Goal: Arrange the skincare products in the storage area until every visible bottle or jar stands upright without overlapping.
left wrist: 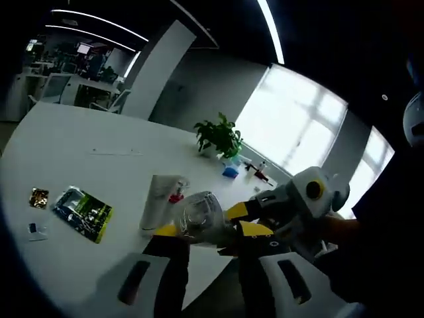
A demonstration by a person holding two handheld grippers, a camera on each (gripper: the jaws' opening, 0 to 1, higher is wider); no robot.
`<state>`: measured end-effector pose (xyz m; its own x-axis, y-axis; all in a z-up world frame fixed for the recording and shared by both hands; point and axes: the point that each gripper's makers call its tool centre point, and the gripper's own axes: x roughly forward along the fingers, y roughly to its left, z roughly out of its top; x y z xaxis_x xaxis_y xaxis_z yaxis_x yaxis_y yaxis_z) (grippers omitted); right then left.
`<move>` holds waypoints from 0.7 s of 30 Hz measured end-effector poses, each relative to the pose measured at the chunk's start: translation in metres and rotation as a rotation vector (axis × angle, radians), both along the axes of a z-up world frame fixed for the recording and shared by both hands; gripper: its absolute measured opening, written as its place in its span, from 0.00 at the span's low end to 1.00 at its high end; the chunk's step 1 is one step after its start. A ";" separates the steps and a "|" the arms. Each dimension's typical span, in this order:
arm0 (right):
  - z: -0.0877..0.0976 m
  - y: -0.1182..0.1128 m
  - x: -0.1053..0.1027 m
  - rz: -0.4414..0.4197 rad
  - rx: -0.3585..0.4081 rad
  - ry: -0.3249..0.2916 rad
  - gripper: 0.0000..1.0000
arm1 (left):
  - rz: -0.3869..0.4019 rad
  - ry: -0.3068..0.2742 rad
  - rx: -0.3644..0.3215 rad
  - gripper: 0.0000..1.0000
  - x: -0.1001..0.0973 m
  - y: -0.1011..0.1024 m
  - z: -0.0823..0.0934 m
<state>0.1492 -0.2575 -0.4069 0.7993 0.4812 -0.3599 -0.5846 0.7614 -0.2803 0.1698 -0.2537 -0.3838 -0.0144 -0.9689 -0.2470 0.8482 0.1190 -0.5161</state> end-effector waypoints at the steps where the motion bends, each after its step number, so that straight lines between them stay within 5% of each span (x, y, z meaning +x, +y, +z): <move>1: 0.000 -0.001 0.000 0.000 -0.008 -0.001 0.11 | 0.000 0.001 0.001 0.20 0.000 0.000 0.000; 14: 0.005 -0.004 0.006 -0.028 0.011 -0.010 0.11 | -0.005 -0.043 -0.051 0.16 -0.002 -0.006 0.017; 21: 0.008 -0.010 0.007 -0.085 0.194 0.038 0.14 | 0.009 -0.137 -0.071 0.16 -0.003 -0.010 0.029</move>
<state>0.1564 -0.2671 -0.3993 0.8276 0.4760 -0.2975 -0.5235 0.8457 -0.1032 0.1664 -0.2634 -0.3550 0.0232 -0.9840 -0.1768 0.9105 0.0938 -0.4027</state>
